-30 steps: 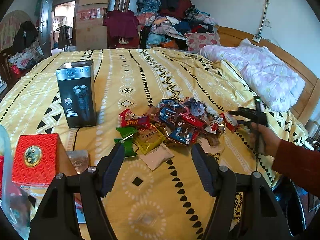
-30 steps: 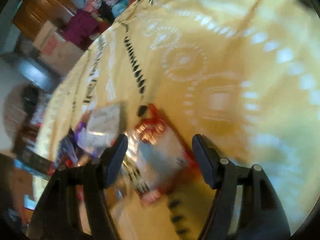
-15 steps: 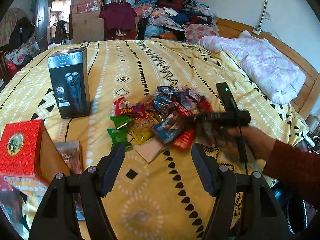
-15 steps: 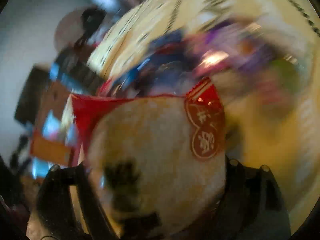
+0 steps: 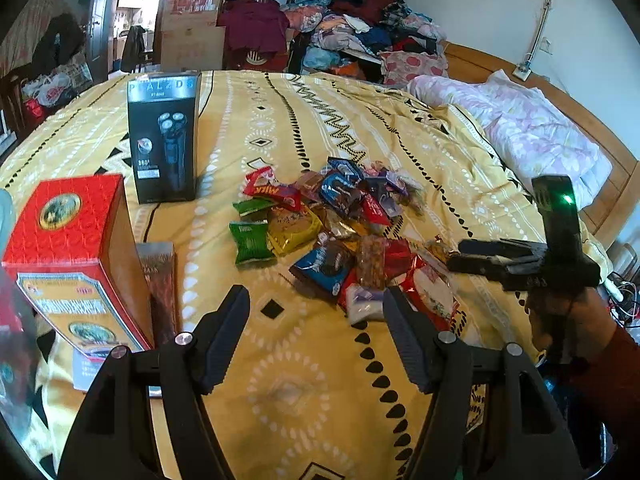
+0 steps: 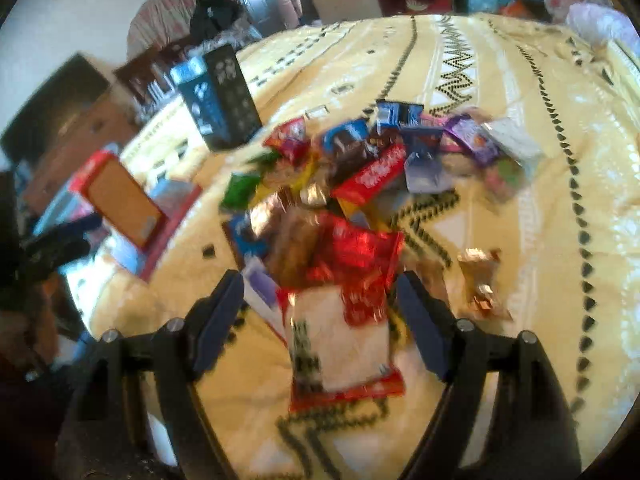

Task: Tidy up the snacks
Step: 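Grasp the white bread bag with the right tool while the left tool grasps a white-purple packet, then carry the bread bag and white-purple packet over the glass bowl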

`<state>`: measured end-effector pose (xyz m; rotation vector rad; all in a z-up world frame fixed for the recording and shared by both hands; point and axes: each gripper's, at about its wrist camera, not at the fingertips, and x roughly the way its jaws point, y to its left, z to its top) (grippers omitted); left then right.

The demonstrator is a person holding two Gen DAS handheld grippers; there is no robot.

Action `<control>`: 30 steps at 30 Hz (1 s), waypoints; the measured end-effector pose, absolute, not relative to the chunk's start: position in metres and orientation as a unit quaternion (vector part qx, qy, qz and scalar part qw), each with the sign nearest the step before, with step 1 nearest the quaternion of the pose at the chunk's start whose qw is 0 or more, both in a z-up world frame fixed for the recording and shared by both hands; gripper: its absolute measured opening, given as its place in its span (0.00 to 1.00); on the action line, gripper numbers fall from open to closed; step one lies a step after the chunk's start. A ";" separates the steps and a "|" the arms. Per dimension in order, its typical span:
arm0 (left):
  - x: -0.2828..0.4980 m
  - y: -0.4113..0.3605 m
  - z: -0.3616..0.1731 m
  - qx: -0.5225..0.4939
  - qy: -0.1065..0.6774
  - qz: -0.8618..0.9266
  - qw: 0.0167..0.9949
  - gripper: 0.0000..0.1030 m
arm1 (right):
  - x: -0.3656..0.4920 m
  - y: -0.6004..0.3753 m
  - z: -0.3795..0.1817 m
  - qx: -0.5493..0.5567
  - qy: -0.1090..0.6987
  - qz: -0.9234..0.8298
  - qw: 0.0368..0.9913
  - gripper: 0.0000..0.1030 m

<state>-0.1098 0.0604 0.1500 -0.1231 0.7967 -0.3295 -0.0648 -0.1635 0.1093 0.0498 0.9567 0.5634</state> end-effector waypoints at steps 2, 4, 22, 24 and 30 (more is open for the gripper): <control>-0.111 0.060 0.149 -0.060 0.388 -0.160 0.906 0.68 | -0.070 -0.164 0.103 0.004 0.468 0.273 0.840 0.76; -0.111 0.060 0.146 -0.062 0.392 -0.162 0.904 0.68 | -0.077 -0.178 0.096 0.008 0.486 0.261 0.834 0.78; -0.048 -0.022 0.066 -0.016 0.480 -0.280 0.831 0.68 | -0.116 -0.216 0.075 0.083 0.475 0.168 0.860 0.70; -0.038 -0.029 0.048 -0.020 0.498 -0.271 0.823 0.68 | -0.128 -0.230 0.077 0.109 0.469 0.151 0.863 0.71; -0.080 -0.070 0.055 -0.004 0.504 -0.424 0.753 0.63 | -0.145 -0.247 0.076 0.119 0.473 0.130 0.863 0.71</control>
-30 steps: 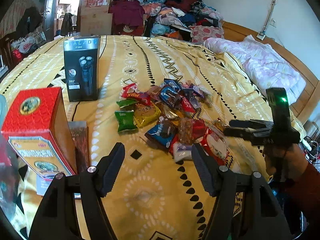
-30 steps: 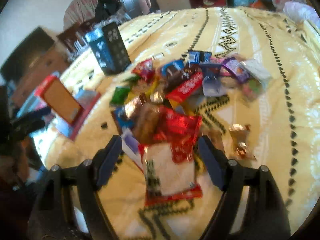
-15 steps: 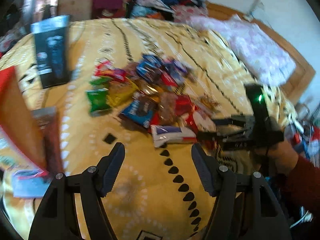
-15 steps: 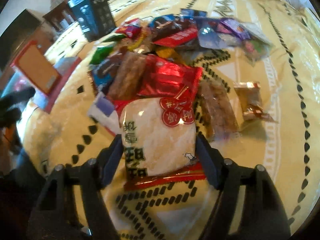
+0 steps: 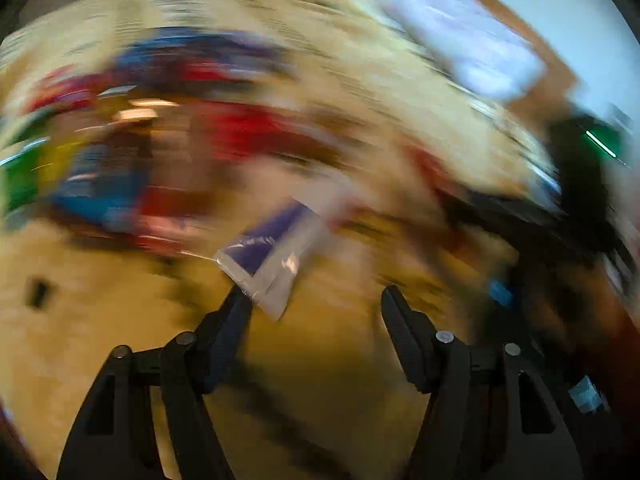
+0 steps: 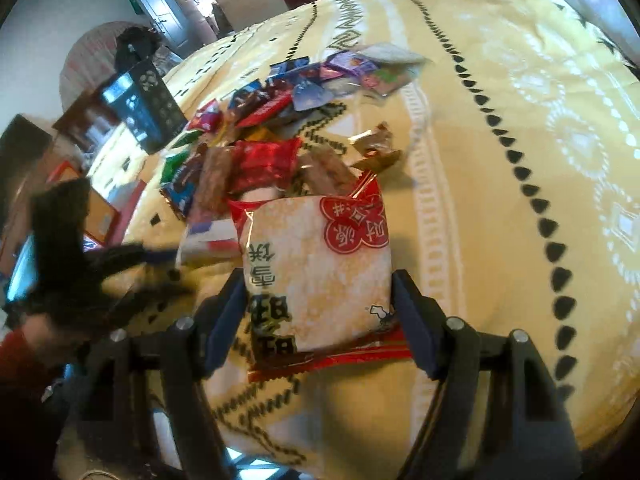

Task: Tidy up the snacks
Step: 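Carry the bread bag and white-purple packet over the glass bowl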

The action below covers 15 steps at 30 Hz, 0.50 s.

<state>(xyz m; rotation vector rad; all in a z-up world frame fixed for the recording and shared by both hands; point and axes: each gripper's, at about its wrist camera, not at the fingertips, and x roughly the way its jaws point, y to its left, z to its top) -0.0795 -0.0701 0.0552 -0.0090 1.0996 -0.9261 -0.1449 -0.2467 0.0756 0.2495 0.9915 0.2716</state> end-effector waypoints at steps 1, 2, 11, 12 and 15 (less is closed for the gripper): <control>-0.092 -0.075 0.063 0.012 0.496 -0.445 0.746 0.63 | -0.145 -0.250 0.077 0.121 0.471 0.126 0.865 0.71; -0.099 -0.076 0.069 0.020 0.491 -0.450 0.746 0.63 | -0.145 -0.252 0.079 0.120 0.468 0.122 0.867 0.71; -0.071 -0.093 0.081 0.010 0.446 -0.371 0.814 0.61 | -0.148 -0.267 0.084 0.141 0.447 0.087 0.879 0.71; -0.067 -0.102 0.077 0.017 0.446 -0.374 0.813 0.61 | -0.149 -0.269 0.083 0.144 0.448 0.085 0.878 0.71; -0.062 -0.126 0.065 0.044 0.448 -0.376 0.810 0.61 | -0.152 -0.274 0.081 0.151 0.450 0.080 0.876 0.71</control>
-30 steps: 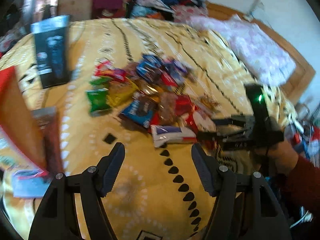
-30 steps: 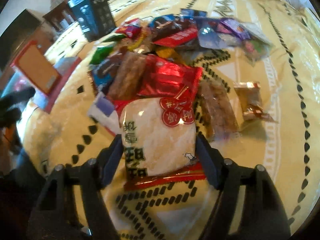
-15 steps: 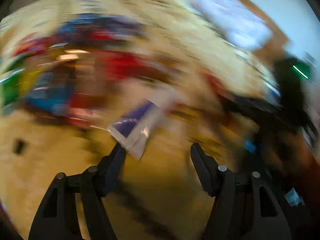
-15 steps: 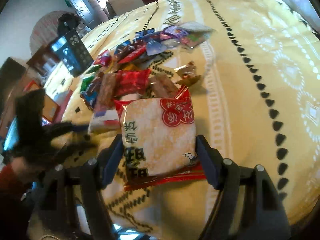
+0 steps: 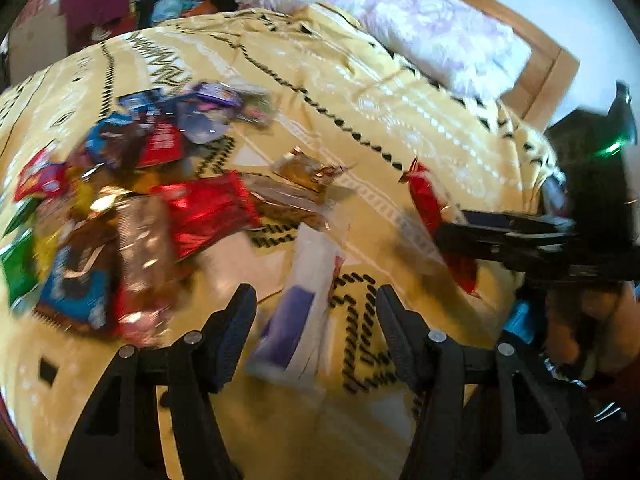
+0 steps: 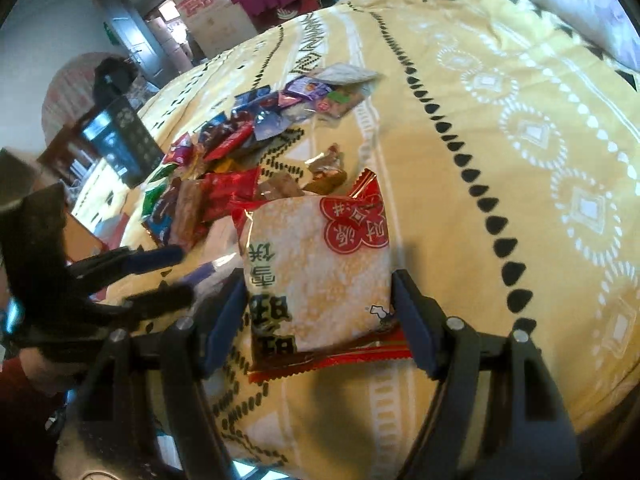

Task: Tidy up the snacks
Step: 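Carry the bread bag and white-purple packet over the glass bowl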

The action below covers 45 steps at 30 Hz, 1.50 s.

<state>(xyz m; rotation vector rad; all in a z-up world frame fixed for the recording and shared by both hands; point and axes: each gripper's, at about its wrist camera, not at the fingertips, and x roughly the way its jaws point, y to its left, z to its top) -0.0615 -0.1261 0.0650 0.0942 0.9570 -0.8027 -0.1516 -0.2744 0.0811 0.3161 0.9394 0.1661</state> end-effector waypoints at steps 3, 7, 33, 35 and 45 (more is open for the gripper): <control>-0.055 -0.142 0.048 0.072 0.460 -0.356 0.810 0.57 | -0.152 -0.277 0.081 0.154 0.451 0.078 0.876 0.71; -0.053 -0.145 0.039 0.090 0.461 -0.335 0.817 0.28 | -0.151 -0.275 0.083 0.150 0.448 0.079 0.878 0.71; -0.138 0.133 0.276 0.002 0.265 0.048 0.963 0.27 | -0.112 -0.069 0.247 0.009 0.302 0.235 0.924 0.70; -0.144 0.152 0.281 -0.004 0.259 0.065 0.964 0.27 | -0.110 -0.043 0.259 -0.002 0.293 0.252 0.922 0.70; -0.174 0.243 0.289 -0.034 0.242 0.143 0.959 0.27 | -0.110 0.069 0.295 -0.056 0.262 0.327 0.906 0.70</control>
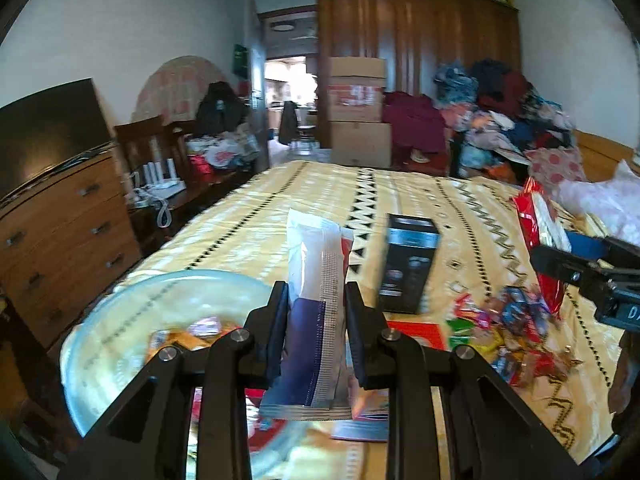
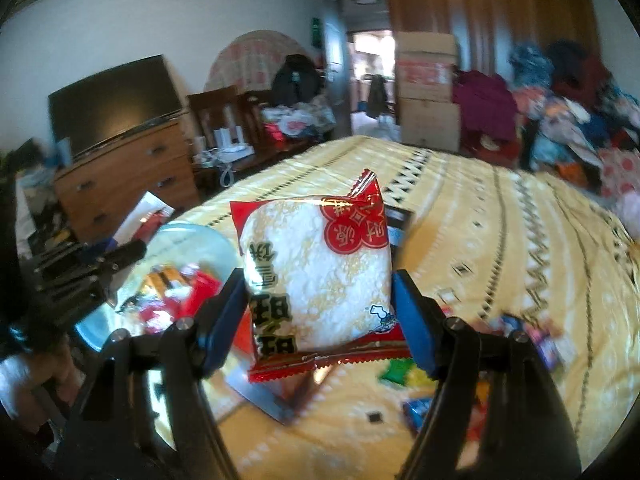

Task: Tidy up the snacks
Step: 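Carry the bread bag and white-purple packet over the glass bowl, then open both tools to drop the bread bag and packet into the bowl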

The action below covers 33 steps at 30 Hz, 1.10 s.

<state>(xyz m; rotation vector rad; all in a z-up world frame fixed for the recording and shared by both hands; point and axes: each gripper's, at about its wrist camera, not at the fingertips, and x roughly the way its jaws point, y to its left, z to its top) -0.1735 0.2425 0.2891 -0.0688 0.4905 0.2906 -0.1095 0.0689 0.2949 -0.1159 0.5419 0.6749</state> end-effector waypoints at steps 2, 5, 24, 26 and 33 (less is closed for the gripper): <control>-0.179 0.258 0.288 -0.043 0.242 0.153 0.957 0.27 | -0.111 0.088 0.298 -0.067 0.258 0.340 0.902 0.70; -0.184 0.275 0.285 -0.051 0.242 0.168 0.954 0.27 | -0.112 0.111 0.300 -0.080 0.257 0.355 0.895 0.70; -0.191 0.353 0.262 -0.091 0.271 0.212 0.935 0.27 | -0.119 0.219 0.289 -0.125 0.283 0.422 0.852 0.70; -0.190 0.360 0.257 -0.094 0.277 0.214 0.932 0.27 | -0.118 0.226 0.286 -0.127 0.289 0.426 0.848 0.70; -0.177 0.383 0.236 -0.117 0.325 0.218 0.913 0.27 | -0.106 0.253 0.267 -0.113 0.346 0.452 0.815 0.70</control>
